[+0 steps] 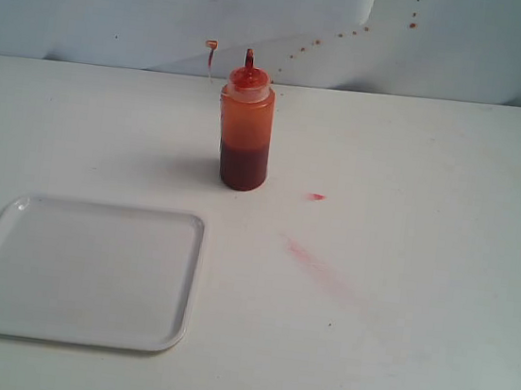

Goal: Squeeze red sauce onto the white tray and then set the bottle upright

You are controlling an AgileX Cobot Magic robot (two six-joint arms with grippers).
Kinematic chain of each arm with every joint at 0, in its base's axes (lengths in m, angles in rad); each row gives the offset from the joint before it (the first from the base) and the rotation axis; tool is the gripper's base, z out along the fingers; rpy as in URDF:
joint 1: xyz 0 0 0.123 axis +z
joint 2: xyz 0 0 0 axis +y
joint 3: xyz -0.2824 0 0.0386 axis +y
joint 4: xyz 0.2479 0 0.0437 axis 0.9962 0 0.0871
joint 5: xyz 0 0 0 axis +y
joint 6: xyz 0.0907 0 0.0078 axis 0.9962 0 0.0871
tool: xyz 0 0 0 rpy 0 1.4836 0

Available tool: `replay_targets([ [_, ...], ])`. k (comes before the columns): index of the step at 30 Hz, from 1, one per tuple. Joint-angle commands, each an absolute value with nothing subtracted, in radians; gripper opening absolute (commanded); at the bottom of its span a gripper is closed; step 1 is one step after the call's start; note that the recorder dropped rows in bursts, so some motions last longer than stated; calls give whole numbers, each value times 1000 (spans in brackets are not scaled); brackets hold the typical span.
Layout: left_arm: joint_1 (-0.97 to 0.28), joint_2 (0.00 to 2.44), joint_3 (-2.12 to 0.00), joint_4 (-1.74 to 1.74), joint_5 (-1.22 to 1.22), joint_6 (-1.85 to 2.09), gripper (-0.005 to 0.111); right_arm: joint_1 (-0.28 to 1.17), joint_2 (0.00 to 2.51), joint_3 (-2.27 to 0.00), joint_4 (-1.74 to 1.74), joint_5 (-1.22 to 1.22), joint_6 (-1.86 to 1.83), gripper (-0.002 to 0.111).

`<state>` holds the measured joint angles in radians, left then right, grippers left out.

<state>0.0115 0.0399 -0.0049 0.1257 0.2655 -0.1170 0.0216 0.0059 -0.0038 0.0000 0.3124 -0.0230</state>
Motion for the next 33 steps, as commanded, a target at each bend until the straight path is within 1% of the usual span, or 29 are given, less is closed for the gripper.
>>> replay_targets([
  [1, 8, 37, 0, 117, 266, -118, 0, 21, 0, 0, -9, 310, -21, 0],
  [27, 8, 37, 0, 120, 266, -118, 0, 21, 0, 0, -9, 310, -21, 0],
  [33, 8, 37, 0, 243, 266, -118, 0, 21, 0, 0, -9, 310, -21, 0],
])
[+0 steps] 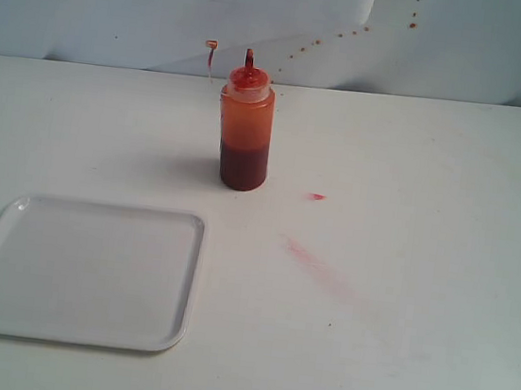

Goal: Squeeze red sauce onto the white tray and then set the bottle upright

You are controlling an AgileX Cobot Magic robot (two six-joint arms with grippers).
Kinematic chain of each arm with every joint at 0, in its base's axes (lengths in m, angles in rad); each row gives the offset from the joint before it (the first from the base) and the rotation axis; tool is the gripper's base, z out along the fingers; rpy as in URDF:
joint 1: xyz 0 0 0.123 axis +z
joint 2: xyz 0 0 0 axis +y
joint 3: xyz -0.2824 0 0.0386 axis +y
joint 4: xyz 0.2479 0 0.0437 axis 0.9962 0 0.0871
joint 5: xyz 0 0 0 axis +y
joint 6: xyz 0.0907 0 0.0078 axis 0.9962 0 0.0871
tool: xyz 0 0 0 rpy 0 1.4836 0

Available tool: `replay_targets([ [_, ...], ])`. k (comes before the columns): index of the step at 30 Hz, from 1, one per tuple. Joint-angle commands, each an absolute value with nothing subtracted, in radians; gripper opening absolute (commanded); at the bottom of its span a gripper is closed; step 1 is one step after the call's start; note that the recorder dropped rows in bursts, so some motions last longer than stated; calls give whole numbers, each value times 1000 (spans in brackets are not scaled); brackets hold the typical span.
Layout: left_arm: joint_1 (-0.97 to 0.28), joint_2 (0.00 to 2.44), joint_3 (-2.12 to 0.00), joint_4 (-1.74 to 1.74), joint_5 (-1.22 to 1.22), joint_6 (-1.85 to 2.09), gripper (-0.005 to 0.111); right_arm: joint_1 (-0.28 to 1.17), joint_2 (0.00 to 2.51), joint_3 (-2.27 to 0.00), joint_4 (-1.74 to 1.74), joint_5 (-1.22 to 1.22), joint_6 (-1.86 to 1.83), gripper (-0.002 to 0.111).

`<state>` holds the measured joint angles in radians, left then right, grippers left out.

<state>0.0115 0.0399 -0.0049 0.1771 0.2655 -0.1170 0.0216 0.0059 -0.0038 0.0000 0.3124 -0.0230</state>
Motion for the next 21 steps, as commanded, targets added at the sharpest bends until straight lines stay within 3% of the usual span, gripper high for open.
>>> replay_targets([
  [1, 8, 37, 0, 249, 263, -118, 0, 21, 0, 0, -9, 310, -21, 0],
  [10, 8, 37, 0, 181, 141, -129, 0, 21, 0, 0, -9, 310, -21, 0],
  [21, 8, 37, 0, 113, -287, -189, 0, 21, 0, 0, -9, 310, -21, 0],
])
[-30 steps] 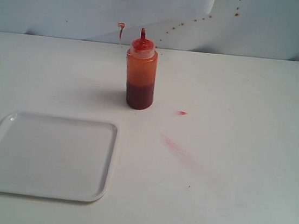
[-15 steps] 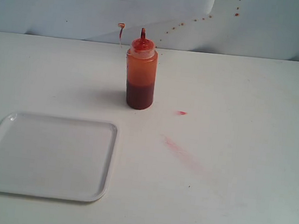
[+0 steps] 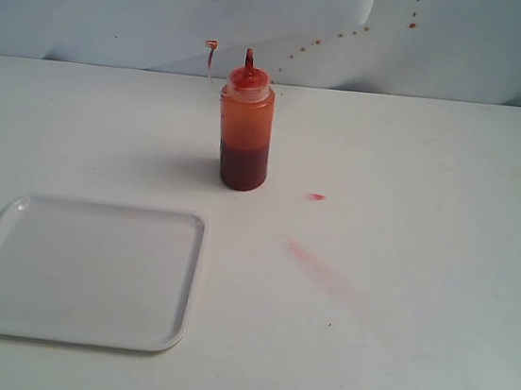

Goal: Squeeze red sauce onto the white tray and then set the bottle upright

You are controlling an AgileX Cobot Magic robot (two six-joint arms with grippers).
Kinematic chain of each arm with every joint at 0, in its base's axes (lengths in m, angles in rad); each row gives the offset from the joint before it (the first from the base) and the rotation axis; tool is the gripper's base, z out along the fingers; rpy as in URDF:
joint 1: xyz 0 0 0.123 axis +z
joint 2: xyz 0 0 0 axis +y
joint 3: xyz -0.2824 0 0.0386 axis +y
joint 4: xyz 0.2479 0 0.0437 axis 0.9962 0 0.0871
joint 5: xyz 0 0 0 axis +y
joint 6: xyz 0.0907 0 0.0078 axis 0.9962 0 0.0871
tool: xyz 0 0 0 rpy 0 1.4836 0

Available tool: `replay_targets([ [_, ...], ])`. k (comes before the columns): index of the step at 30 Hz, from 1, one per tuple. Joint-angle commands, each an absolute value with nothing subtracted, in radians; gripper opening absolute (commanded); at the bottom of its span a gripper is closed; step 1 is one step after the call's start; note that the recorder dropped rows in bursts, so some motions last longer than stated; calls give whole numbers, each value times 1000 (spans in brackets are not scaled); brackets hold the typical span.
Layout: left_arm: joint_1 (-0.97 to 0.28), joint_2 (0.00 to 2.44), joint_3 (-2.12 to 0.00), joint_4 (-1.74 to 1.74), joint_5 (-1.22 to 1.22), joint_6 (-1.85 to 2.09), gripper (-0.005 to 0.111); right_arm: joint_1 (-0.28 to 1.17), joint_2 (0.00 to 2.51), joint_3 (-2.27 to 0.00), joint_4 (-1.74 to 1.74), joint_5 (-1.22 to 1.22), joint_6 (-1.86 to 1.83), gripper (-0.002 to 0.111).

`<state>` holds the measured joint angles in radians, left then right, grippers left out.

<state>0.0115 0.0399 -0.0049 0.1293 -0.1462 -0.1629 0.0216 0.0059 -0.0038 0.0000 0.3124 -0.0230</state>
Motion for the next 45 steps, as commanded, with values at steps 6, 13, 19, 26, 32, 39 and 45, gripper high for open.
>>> replay_targets([
  [6, 8, 37, 0, 113, -343, -189, 0, 21, 0, 0, -9, 310, -21, 0],
  [13, 8, 37, 0, 113, -470, -206, 0, 21, 0, 0, -9, 310, -21, 0],
  [19, 8, 37, 0, 118, -706, -236, 0, 21, 0, 0, -9, 310, -21, 0],
  [26, 8, 149, 0, 123, -799, -267, 0, 21, 0, 0, -9, 310, -21, 0],
  [32, 8, 399, 0, 169, -1070, -272, 0, 21, 0, 0, -9, 310, -21, 0],
  [39, 8, 820, -55, 444, -1195, -244, 0, 21, 0, 0, -9, 310, -21, 0],
  [45, 8, 1214, -203, 615, -1221, -224, 0, 21, 0, 0, -9, 310, -21, 0],
])
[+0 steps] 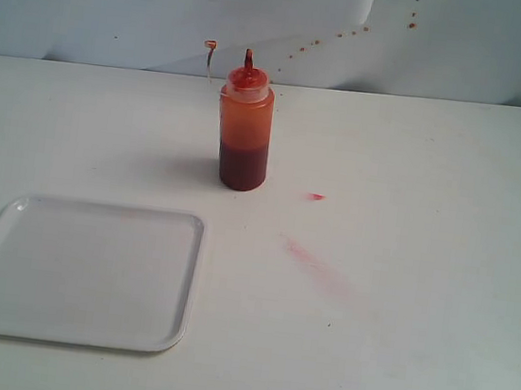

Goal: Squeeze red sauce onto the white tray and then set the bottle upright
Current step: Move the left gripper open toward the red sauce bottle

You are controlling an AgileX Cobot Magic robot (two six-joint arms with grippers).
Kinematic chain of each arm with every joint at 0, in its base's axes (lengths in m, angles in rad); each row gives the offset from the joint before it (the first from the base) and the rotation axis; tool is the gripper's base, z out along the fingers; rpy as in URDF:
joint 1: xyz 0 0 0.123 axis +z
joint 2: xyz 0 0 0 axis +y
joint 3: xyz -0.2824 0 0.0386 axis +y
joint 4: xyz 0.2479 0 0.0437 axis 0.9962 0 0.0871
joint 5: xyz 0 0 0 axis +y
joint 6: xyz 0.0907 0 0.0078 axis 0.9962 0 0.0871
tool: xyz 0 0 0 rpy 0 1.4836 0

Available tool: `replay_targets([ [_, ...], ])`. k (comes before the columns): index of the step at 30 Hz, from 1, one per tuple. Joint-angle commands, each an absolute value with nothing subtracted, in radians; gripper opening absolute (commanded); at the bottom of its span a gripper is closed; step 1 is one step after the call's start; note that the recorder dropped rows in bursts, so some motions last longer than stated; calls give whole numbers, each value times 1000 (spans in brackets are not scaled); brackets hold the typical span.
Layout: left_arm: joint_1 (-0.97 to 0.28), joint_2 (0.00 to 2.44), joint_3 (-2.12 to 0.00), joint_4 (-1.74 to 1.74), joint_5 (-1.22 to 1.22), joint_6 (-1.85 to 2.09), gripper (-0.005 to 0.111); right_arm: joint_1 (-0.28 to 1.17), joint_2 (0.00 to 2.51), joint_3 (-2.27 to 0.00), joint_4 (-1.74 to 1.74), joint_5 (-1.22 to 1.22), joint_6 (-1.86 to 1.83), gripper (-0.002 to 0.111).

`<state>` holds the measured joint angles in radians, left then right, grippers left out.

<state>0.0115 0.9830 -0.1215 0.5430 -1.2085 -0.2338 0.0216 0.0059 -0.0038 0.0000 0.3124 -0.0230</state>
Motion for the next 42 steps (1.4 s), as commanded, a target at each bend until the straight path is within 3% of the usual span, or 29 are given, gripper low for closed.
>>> replay_targets([
  [1, 8, 1272, -220, 615, -1221, -217, 0, 21, 0, 0, -9, 310, -21, 0],
  [15, 8, 1807, -467, 661, -1221, -40, 0, 21, 0, 0, -9, 310, -21, 0],
  [25, 8, 2202, -910, 964, -1221, -60, 5, 21, 0, 0, -9, 310, -21, 0],
  [28, 8, 2271, -966, 959, -1221, -192, 17, 21, 0, 0, -9, 310, -21, 0],
  [30, 8, 2294, -990, 959, -1221, -291, 34, 21, 0, 0, -9, 310, -21, 0],
  [34, 8, 2297, -995, 929, -1221, -463, 84, 21, 0, 0, -9, 310, -21, 0],
  [36, 8, 2297, -995, 920, -1221, -468, 102, 21, 0, 0, -9, 310, -21, 0],
  [42, 8, 2297, -995, 914, -1221, -470, 105, 21, 0, 0, -9, 310, -21, 0],
])
